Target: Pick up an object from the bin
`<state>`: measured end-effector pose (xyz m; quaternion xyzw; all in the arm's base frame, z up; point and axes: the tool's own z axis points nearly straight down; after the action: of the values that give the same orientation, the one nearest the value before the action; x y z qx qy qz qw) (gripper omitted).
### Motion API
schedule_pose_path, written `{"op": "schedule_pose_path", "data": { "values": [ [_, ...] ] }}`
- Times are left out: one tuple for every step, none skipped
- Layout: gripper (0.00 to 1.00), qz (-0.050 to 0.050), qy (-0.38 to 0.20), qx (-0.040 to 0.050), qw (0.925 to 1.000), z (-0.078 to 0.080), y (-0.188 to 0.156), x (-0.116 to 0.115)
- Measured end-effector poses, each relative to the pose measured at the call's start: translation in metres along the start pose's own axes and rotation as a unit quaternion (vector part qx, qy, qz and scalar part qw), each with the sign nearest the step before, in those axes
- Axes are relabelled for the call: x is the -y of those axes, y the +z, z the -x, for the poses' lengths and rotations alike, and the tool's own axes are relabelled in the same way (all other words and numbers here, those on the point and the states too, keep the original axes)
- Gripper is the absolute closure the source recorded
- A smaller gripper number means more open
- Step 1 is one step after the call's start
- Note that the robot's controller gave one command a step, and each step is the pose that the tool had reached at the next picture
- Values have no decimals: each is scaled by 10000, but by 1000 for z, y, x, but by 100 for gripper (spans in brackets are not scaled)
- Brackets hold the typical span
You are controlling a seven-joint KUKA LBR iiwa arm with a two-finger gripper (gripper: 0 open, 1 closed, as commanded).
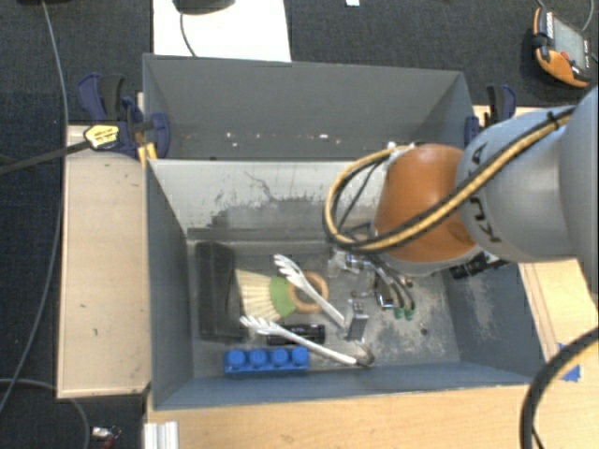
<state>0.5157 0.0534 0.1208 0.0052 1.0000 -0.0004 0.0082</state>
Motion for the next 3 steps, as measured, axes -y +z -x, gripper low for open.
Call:
{"op": "schedule_pose_path", "data": {
  "values": [
    [0,3,155,-74,9999,13,21,-45],
    [0,-2,694,9,9976,32,51,-61],
    [100,0,458,-54,9989,30,51,-27]
  ]
}}
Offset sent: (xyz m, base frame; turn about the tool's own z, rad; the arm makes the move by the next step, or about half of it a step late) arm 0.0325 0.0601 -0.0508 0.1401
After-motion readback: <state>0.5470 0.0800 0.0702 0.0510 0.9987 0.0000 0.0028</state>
